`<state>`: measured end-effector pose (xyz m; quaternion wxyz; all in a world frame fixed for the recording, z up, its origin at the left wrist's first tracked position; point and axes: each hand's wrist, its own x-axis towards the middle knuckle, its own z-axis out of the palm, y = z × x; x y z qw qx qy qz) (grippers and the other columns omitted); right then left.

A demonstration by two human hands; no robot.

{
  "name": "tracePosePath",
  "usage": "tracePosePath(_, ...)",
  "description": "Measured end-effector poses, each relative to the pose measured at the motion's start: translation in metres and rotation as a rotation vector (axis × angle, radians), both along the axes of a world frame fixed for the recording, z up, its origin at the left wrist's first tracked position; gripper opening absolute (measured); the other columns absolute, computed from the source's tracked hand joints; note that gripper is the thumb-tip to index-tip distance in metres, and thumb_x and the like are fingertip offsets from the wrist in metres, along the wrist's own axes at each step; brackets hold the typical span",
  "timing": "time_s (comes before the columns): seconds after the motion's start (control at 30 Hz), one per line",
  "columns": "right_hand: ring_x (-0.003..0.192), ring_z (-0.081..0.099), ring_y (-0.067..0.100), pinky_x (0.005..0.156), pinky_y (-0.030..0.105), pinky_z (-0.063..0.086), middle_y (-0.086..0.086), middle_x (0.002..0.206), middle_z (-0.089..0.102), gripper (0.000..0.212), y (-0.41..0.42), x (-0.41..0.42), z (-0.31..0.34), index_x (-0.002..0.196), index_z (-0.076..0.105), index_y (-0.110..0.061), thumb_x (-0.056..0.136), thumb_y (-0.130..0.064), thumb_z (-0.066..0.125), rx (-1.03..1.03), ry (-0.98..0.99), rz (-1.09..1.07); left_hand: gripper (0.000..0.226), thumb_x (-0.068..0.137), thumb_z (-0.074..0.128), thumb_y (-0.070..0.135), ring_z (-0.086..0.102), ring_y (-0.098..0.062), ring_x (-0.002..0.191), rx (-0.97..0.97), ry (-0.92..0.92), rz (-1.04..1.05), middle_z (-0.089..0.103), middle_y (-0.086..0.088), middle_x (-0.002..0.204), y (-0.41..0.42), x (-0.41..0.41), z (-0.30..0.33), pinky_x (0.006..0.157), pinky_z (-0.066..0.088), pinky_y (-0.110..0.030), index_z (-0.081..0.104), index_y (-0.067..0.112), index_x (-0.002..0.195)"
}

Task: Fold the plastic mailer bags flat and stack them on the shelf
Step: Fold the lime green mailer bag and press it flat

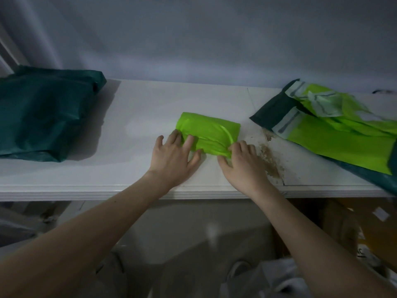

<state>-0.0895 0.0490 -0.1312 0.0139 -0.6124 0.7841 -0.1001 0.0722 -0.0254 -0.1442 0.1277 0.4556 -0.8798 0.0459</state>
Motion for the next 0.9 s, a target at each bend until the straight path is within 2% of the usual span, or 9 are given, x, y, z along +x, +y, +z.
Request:
tracePosePath(0.1,0.104,0.045,0.033,0.079,0.04,0.04,0.016,0.11,0.05,0.036,-0.008,-0.001,0.008,0.106,0.054,-0.003,0.091,-0.036,0.05,-0.16,-0.021,-0.041,0.065,0.085,0.018,0.057,0.054,-0.026,0.119,0.035,-0.004,0.027,0.065,-0.019,0.11,-0.005,-0.001,0.001,0.093,0.041,-0.048,0.054,0.007,0.105)
tracePosePath(0.2,0.104,0.047,0.034,0.074,0.041,0.044,0.017,0.112,0.049,0.045,-0.017,0.004,0.009,0.111,0.054,-0.006,0.083,-0.04,0.06,-0.214,0.04,-0.003,0.084,0.08,0.007,0.065,0.035,-0.026,0.136,0.065,-0.028,0.078,0.045,-0.019,0.141,-0.014,0.004,0.005,0.104,0.029,-0.049,0.049,0.003,0.119)
tracePosePath(0.33,0.104,0.05,0.036,0.076,0.043,0.048,0.015,0.116,0.051,0.045,-0.027,0.026,0.004,0.117,0.057,-0.013,0.08,-0.037,0.063,-0.173,0.094,0.161,0.069,0.091,0.035,0.055,0.034,-0.028,0.137,0.037,-0.007,0.118,0.033,-0.016,0.149,-0.028,0.021,0.01,0.108,0.028,-0.047,0.043,-0.001,0.13)
tracePosePath(0.47,0.116,0.046,0.033,0.094,0.042,0.039,0.01,0.136,0.04,0.05,-0.045,0.05,-0.003,0.141,0.036,-0.024,0.093,-0.03,0.046,-0.022,0.055,0.328,0.046,0.076,0.037,0.029,0.065,-0.034,0.095,0.015,-0.072,-0.023,0.06,-0.018,0.12,-0.044,0.047,0.016,0.073,0.054,-0.04,0.06,0.012,0.112)
tracePosePath(0.53,0.12,0.047,0.034,0.098,0.042,0.039,0.014,0.139,0.043,0.049,-0.057,0.062,-0.006,0.14,0.042,-0.022,0.093,-0.036,0.035,-0.015,0.064,0.325,0.045,0.075,0.044,0.02,0.064,-0.034,0.095,0.02,-0.118,-0.037,0.061,-0.016,0.115,-0.052,0.062,0.017,0.07,0.053,-0.039,0.06,0.015,0.116)
tracePosePath(0.63,0.125,0.047,0.036,0.102,0.048,0.04,0.021,0.138,0.047,0.054,-0.082,0.079,-0.008,0.128,0.055,-0.007,0.087,-0.037,0.036,-0.042,0.084,0.314,0.054,0.089,0.047,0.022,0.044,-0.029,0.127,0.057,-0.21,0.005,0.04,-0.009,0.143,-0.064,0.076,0.017,0.093,0.041,-0.04,0.036,0.021,0.142)
tracePosePath(0.73,0.134,0.034,0.031,0.111,0.042,0.024,0.014,0.149,0.033,0.053,-0.111,0.096,-0.008,0.14,0.036,0.0,0.095,-0.026,0.044,-0.021,0.115,0.399,0.058,0.095,0.034,0.03,0.032,-0.023,0.136,0.08,-0.245,0.097,0.028,-0.004,0.151,-0.078,0.082,0.019,0.106,0.028,-0.038,0.015,0.02,0.149)
tracePosePath(0.83,0.138,0.027,0.023,0.112,0.038,0.017,0.007,0.154,0.022,0.056,-0.141,0.109,-0.007,0.147,0.02,-0.007,0.099,-0.03,0.036,-0.002,0.086,0.412,0.061,0.089,0.018,0.035,0.036,-0.023,0.135,0.089,-0.178,0.202,0.034,-0.008,0.15,-0.093,0.09,0.021,0.109,0.026,-0.04,0.026,0.009,0.144)
tracePosePath(0.9,0.138,0.029,0.023,0.111,0.039,0.019,0.008,0.154,0.022,0.056,-0.157,0.12,-0.005,0.148,0.018,-0.014,0.098,-0.032,0.036,0.008,0.065,0.412,0.058,0.091,0.022,0.034,0.029,-0.022,0.14,0.12,-0.177,0.241,0.027,-0.01,0.153,-0.101,0.094,0.02,0.112,0.021,-0.042,0.028,0.005,0.142)
